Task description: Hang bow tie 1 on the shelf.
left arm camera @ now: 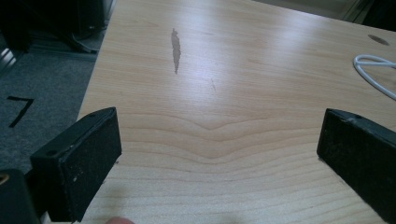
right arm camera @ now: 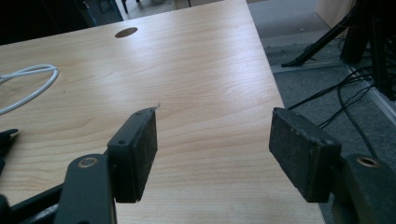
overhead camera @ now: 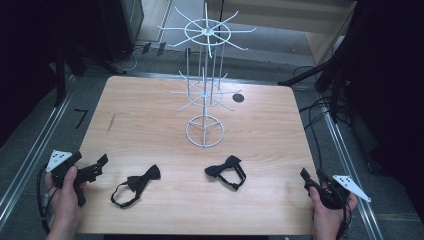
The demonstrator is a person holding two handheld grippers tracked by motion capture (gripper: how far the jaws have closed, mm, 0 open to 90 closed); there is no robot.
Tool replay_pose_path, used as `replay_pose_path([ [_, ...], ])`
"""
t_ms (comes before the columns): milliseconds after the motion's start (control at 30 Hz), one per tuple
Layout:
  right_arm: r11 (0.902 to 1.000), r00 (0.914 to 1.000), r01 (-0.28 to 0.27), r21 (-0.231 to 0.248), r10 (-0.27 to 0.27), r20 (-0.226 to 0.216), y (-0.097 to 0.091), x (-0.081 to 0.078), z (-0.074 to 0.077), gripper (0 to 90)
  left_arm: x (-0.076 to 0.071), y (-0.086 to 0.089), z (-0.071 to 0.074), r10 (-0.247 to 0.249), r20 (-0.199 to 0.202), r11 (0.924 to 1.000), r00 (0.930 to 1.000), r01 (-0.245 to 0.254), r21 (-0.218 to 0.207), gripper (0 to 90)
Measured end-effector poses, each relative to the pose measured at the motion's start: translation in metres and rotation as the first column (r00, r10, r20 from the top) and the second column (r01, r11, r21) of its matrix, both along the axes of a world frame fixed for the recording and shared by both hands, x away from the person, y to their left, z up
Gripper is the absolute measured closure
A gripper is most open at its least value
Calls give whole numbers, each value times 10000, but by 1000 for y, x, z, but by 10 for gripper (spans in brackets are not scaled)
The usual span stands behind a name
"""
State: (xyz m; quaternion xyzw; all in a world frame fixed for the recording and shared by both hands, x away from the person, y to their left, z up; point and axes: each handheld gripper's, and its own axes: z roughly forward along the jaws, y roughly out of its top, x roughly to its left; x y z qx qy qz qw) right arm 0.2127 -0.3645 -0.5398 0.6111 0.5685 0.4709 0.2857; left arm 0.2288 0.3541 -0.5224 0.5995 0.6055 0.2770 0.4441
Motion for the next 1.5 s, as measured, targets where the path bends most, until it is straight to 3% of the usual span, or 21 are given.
replay_pose_path([
  [367, 9953, 9959, -901, -349, 905, 93, 27, 3, 11, 401, 0, -2, 0, -82, -17, 9999, 10000, 82, 80, 2],
  [967, 9922, 9926, -1200, -321, 1206, 150, 47, 3, 18, 422, 1, -4, 0, -164, -78, 9998, 9998, 165, 115, 2],
  [1500, 9820, 9832, -1818, -519, 1825, 81, 69, 7, 20, 422, 2, -4, 0, -169, -82, 9998, 9998, 170, 110, 2],
])
